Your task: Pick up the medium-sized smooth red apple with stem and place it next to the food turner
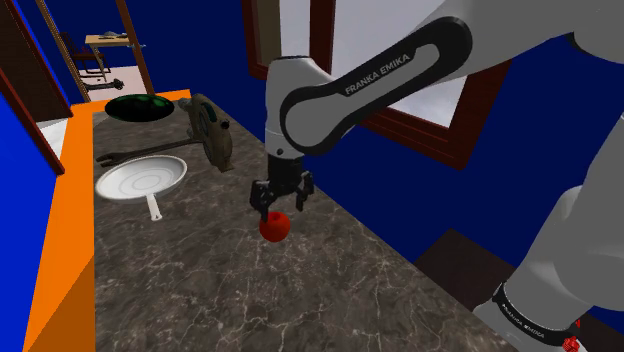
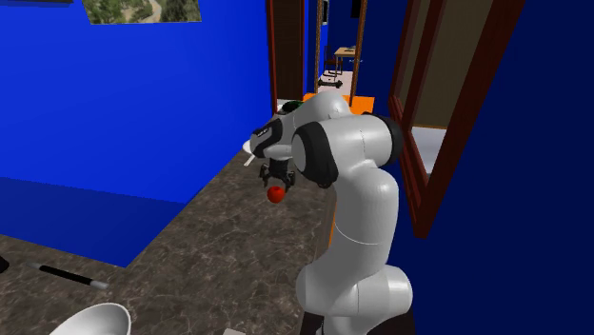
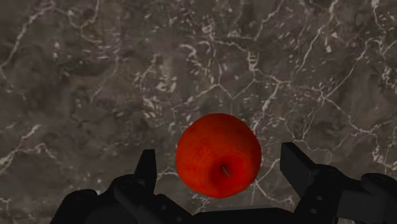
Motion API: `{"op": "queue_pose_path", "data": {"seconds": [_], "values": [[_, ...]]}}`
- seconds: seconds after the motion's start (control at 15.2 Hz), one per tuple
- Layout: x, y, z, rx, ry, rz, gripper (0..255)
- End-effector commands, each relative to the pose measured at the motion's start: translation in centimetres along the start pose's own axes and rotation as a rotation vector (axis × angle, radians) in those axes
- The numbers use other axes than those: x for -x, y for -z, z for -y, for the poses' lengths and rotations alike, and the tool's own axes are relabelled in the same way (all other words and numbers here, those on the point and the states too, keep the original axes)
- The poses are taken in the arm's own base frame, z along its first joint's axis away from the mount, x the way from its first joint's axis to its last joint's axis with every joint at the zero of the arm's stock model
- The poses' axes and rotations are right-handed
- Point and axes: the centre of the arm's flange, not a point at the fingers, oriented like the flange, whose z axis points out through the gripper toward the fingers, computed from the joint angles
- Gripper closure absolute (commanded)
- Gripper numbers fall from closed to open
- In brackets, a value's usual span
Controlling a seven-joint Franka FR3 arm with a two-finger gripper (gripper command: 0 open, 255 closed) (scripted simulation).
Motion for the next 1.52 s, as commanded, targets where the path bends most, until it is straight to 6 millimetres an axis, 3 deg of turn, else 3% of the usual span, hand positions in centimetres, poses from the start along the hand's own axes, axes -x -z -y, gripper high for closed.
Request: {"op": "queue_pose_path", "data": {"seconds": [0.0, 0.33, 0.86, 0.92, 1.45], "values": [[0.0, -1.1, 0.5, -0.002, 0.0, 0.0, 0], [0.0, -4.0, 0.6, -0.002, 0.0, 0.0, 0], [0.0, -4.0, 0.6, -0.002, 0.0, 0.0, 0], [0.0, -4.0, 0.6, -0.002, 0.0, 0.0, 255], [0.0, -4.1, 0.6, -0.002, 0.0, 0.0, 255]]}}
